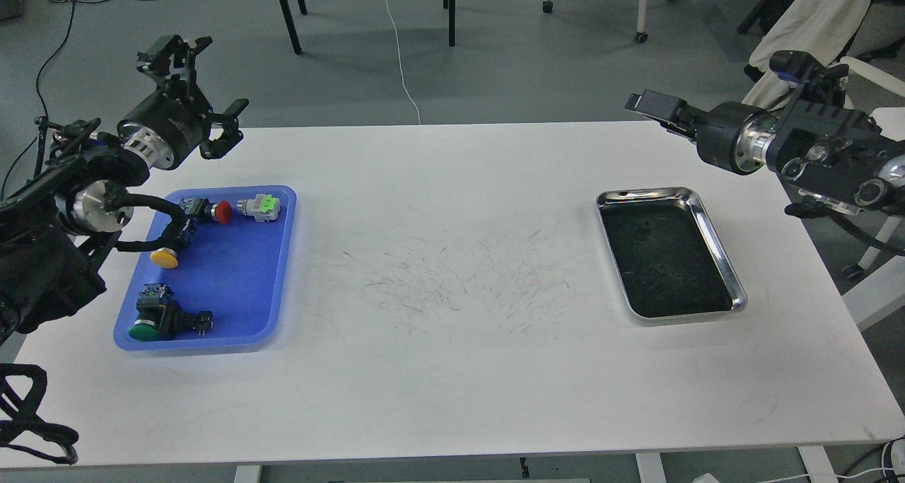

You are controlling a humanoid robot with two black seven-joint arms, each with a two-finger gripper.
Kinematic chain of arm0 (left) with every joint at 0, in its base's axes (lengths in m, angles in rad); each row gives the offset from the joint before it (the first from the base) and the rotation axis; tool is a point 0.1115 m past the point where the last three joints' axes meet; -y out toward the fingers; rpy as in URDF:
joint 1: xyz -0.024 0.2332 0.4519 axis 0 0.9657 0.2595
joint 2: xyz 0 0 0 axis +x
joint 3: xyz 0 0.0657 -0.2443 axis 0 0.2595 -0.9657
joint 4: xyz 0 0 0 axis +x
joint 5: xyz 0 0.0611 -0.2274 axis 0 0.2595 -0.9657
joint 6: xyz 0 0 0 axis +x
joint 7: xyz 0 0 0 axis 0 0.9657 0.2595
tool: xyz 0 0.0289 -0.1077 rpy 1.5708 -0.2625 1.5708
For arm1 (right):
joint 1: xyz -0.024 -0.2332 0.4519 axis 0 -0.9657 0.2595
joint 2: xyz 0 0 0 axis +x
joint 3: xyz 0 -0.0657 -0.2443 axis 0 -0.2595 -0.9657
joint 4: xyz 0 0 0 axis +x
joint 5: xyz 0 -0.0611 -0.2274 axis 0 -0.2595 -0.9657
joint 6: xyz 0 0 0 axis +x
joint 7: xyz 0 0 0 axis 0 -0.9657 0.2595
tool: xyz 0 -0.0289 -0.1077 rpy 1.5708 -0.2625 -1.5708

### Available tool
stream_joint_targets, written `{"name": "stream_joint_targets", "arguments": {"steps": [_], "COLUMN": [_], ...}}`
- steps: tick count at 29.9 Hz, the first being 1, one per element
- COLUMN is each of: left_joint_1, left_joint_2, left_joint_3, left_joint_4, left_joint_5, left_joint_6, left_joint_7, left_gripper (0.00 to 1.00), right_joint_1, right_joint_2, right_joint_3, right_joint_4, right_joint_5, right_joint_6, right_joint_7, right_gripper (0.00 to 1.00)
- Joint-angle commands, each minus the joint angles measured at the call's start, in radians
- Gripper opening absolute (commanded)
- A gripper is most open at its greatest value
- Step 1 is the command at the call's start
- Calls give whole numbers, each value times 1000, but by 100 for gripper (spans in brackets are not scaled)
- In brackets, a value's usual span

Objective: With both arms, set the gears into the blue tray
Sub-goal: 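Move the right gripper over the metal tray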

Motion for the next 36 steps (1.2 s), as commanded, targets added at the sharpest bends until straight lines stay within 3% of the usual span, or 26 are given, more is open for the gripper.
{"name": "stream_joint_targets", "arguments": {"steps": [1, 9, 13, 18, 22, 36], "left_joint_1": [0, 12, 15, 17, 23, 32], "left_joint_2": [0, 25, 28, 29, 29, 31], "left_joint_3": [0, -2, -2, -2, -2, -3], "left_joint_4": [-1, -6, -6, -6, -6, -3], "left_joint_5": [0, 0, 0, 0, 0, -2], "left_joint_6": [-2, -9, -19, -22, -22, -25], "left_joint_7": [0, 0, -2, -2, -8, -9], "left_gripper": [99, 99, 99, 99, 99, 99], "right_joint_1": [21, 58, 64, 67, 52, -22], "right_joint_2": [52, 115, 127, 134, 142, 265], "right_joint_3": [-118, -325, -371, -418, -485, -527], "right_joint_4": [-24, -30, -37, -46, -79, -202], "right_joint_5": [-52, -168, -268, -329, -354, -354], "right_joint_6": [-38, -67, -73, -73, -73, -67], "right_joint_7": [-1, 4, 33, 41, 47, 51], "right_gripper": [96, 95, 86, 84, 75, 75]}}
